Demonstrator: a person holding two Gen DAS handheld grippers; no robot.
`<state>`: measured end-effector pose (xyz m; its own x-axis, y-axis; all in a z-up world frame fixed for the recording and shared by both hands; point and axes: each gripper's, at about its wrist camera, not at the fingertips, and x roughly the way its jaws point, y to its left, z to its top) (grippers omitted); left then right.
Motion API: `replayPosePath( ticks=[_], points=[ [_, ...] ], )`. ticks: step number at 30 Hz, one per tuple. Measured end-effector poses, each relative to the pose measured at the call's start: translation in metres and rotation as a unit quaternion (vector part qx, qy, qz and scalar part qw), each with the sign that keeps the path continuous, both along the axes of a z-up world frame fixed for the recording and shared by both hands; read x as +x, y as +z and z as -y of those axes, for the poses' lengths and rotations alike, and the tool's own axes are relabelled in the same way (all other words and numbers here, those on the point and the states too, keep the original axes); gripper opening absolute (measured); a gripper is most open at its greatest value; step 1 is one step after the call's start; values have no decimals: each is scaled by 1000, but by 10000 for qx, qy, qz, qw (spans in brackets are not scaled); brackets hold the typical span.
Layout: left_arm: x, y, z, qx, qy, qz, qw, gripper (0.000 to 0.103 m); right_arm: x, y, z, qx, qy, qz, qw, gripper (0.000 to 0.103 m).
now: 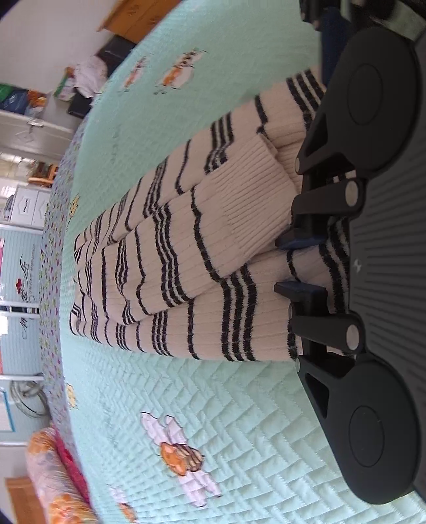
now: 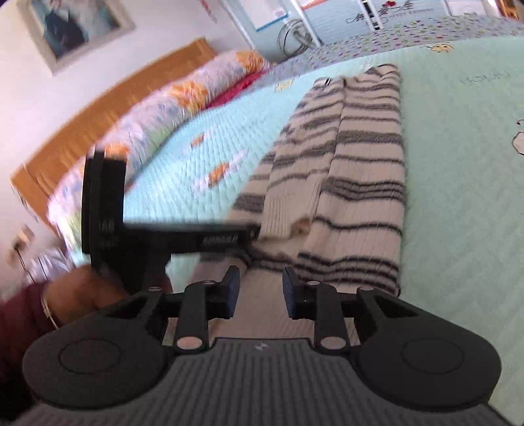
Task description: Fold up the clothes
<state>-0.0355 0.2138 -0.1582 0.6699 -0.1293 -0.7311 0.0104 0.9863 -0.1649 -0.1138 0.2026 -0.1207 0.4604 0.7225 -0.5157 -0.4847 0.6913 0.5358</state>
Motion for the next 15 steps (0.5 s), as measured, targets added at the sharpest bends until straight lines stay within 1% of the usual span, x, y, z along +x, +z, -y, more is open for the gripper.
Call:
replayPosePath(
  ticks=[2,3,5,7,8,10,11,12,13,15],
  points=[
    [-1,2,-8,-295,17,-47,9996,25,14,6,8,350,-160,-76,9992,29],
    [-1,4,-11,-385,13,-79,9992,25,21,9,9,475,-208,-95,9986,29],
    [-4,11,-15,-484,19,-103,9988,25,39,15,4,494,-280,-76,9984,29],
    [-11,22,-18,-546,75,-20,9985,25,53,16,-4,593,-215,-59,9980,27],
    [-17,26,-21,-593,132,60,9981,25,59,11,-9,578,-234,-142,9980,27],
    [-30,33,-26,-711,283,244,9968,29,68,-15,-20,379,-257,-638,9969,26],
    [-36,34,-28,-769,370,281,9960,30,73,-28,-25,275,-267,-893,9953,23],
    [-42,33,-30,-814,447,274,9953,32,73,-44,-27,327,-306,-1094,9930,16],
    [-48,33,-31,-856,512,250,9947,32,70,-52,-24,438,-398,-1106,9921,4],
    [-58,32,-33,-980,568,265,9932,32,64,-50,-14,799,-502,-1201,9883,8]
  ],
)
